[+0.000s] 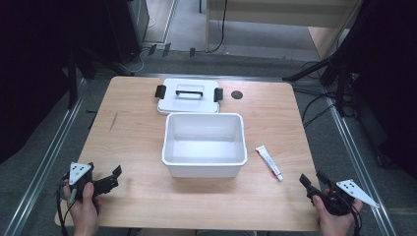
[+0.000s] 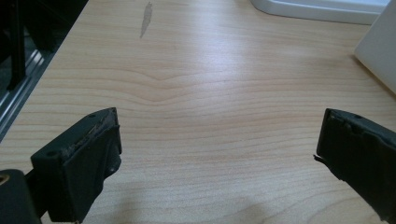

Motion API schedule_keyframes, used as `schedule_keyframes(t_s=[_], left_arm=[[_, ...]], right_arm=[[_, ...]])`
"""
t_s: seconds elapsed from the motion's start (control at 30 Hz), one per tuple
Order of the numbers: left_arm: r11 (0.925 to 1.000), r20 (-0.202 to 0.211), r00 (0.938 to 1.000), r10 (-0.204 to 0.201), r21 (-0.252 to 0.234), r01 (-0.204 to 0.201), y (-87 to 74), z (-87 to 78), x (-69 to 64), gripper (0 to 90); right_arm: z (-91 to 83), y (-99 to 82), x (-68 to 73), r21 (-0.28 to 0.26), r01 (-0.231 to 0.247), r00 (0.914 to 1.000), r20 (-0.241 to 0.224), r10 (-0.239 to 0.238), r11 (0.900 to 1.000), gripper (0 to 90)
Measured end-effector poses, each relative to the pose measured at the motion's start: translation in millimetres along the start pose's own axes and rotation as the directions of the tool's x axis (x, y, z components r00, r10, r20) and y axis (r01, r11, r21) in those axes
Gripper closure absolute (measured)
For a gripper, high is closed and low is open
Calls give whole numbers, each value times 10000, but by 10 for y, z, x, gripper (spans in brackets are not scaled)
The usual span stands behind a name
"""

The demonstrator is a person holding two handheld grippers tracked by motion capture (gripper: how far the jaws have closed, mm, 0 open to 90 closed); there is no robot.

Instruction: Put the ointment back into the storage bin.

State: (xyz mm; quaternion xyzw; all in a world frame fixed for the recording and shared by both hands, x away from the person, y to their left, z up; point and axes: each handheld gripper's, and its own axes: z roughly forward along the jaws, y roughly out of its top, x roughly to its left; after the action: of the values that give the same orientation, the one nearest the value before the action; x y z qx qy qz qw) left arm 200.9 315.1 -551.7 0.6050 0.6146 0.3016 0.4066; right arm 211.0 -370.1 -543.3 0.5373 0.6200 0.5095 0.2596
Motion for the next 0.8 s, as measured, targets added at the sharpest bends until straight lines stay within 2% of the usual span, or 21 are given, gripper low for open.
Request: schedule_keyframes(t_s=[0.1,0.23,0.33,0.4,0.47,0.5,0.57,0.6,0.7,0.73,0.77,0.8], left_arm=[[10000,-30,10000,55,-38,-55,-3,-3,-12,6],[9999,-34,9999,144,-25,-144,-4,-5,-19,6],[9999,-22,9999,134,-16,-134,-4,-5,-19,6],[9999,68,9999,157,9,-157,-5,-3,-22,6],[9998,95,9998,190,21,-190,-5,-3,-26,6],[9997,96,9997,223,28,-224,-5,-2,-29,6],[9997,106,9997,238,28,-239,-5,-2,-31,6],[9997,140,9996,237,35,-238,-5,-2,-32,6],[9997,141,9996,238,44,-238,-5,-2,-34,6],[9997,144,9996,235,45,-235,-5,-2,-34,6],[9997,151,9996,241,46,-242,-5,-1,-32,6],[9997,151,9996,241,46,-242,-5,-1,-32,6]], right_arm=[[11,14,31,268,264,9993,245,-271,9993,290],[50,71,113,1026,534,9962,638,-602,9933,307],[78,164,178,1686,898,9920,729,-1033,9816,306],[104,227,214,2236,1061,9899,688,-1243,9689,309],[134,282,236,2840,1259,9865,651,-1501,9505,317],[155,312,250,3185,1348,9843,661,-1639,9383,317],[202,370,283,3961,1536,9769,769,-1993,9053,318],[216,386,292,4179,1556,9762,733,-2040,8950,316],[282,426,335,5017,1738,9724,484,-2281,8474,310],[309,433,352,5350,1867,9684,412,-2462,8240,305],[324,437,361,5533,1913,9667,369,-2532,8107,298],[324,437,361,5533,1913,9667,369,-2532,8107,298]])
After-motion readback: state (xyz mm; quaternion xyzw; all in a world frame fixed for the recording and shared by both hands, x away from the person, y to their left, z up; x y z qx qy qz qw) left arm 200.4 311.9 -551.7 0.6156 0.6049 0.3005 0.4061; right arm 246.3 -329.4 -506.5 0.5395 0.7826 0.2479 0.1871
